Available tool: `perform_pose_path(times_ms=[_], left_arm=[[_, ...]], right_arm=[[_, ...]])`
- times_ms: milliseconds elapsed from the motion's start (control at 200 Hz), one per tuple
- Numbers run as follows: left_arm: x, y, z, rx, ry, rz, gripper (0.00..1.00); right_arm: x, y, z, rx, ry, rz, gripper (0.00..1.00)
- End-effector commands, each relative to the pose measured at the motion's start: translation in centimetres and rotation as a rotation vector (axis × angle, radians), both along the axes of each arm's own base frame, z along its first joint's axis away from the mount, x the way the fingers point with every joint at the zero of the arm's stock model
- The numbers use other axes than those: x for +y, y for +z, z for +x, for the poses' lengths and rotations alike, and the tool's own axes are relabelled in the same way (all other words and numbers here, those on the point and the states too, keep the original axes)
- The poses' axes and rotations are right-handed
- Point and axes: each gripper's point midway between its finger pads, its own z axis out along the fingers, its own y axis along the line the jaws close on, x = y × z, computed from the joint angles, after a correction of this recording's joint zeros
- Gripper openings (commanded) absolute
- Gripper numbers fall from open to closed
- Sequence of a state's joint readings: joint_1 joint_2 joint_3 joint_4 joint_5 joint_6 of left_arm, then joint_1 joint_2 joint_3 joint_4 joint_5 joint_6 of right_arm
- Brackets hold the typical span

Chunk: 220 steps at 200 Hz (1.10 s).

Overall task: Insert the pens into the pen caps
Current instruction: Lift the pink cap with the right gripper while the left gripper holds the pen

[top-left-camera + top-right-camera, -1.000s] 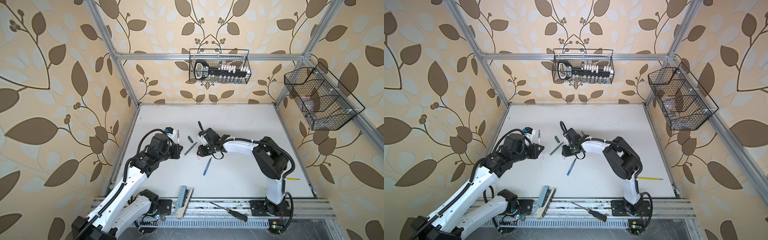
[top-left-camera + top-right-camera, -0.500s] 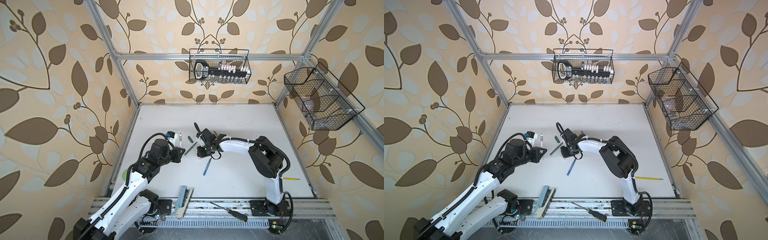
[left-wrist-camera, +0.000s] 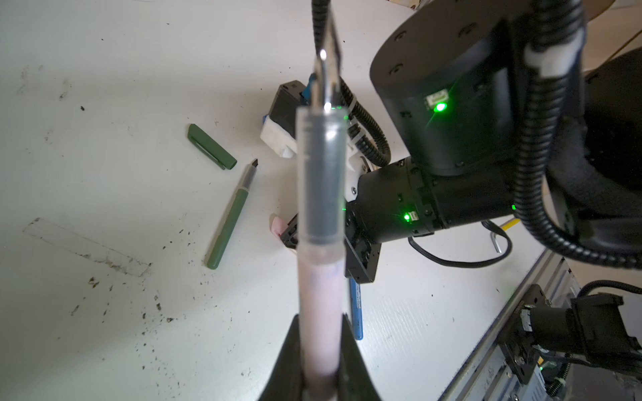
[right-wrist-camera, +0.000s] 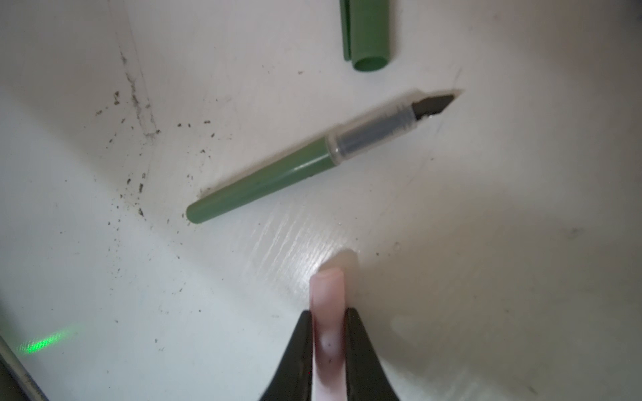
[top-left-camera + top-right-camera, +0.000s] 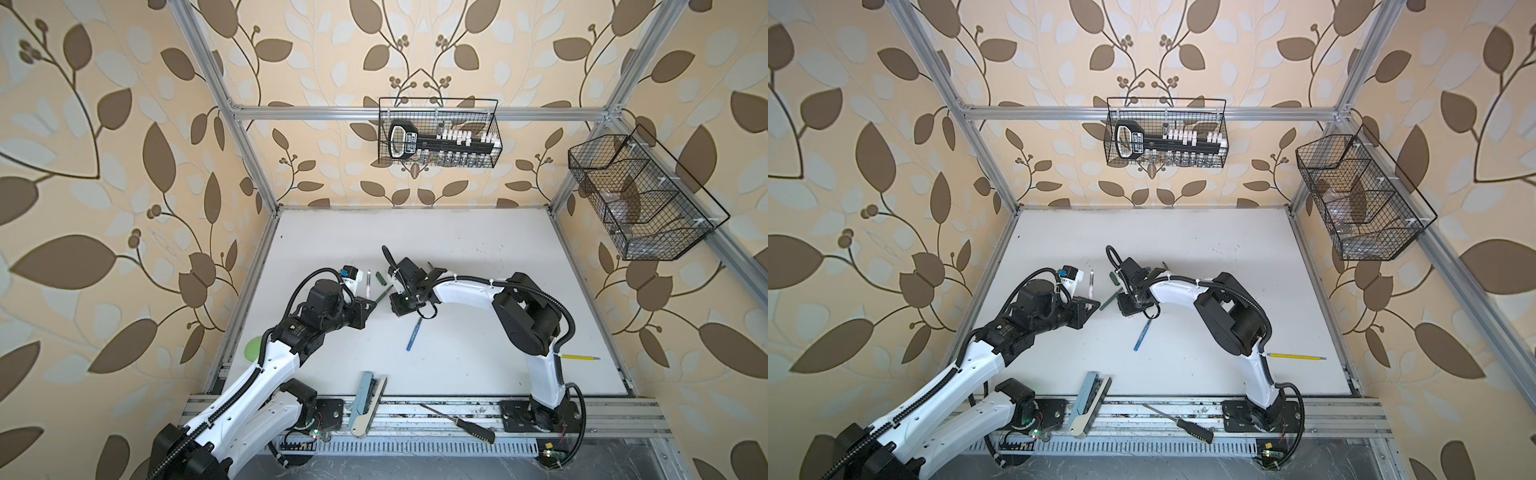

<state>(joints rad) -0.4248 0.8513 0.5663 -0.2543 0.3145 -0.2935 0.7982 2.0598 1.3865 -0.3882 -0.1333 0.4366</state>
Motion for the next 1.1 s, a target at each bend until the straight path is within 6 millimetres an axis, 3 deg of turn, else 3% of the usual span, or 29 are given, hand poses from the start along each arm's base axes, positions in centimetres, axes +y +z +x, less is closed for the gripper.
perform_pose_path(times_ms=[0, 95, 205, 345, 755, 990, 1095], left_arm=[[-1.3, 0.6, 0.3, -0.047, -0.058, -0.024, 0.14], [-1.9, 0.2, 0.3, -0.037, -0.081, -0.021, 0.14], [-3.0, -0.4, 0.2, -0.027, -0.118, 0.001, 0.14], [-4.6, -1.3, 0.0, -0.014, -0.178, 0.040, 0.14], [-9.3, 0.5, -0.4, -0.075, -0.344, 0.001, 0.14], [-11.3, 0.6, -0.7, -0.069, -0.399, -0.036, 0.14], [-11.2, 0.6, -0.4, -0.072, -0.388, -0.018, 0.14]], right_arm=[[-1.4, 0.9, -0.3, -0.029, -0.008, -0.001, 0.17], [-1.5, 2.9, 0.1, -0.071, -0.032, 0.085, 0.17], [-3.1, 3.7, 0.1, -0.100, -0.073, 0.136, 0.17], [-4.6, 6.1, 0.8, -0.174, -0.126, 0.225, 0.17], [-9.1, 14.0, 1.8, -0.343, -0.352, 0.689, 0.19], [-9.6, 19.1, 1.9, -0.419, -0.371, 0.901, 0.19], [-10.1, 18.2, 2.8, -0.411, -0.394, 0.797, 0.20]])
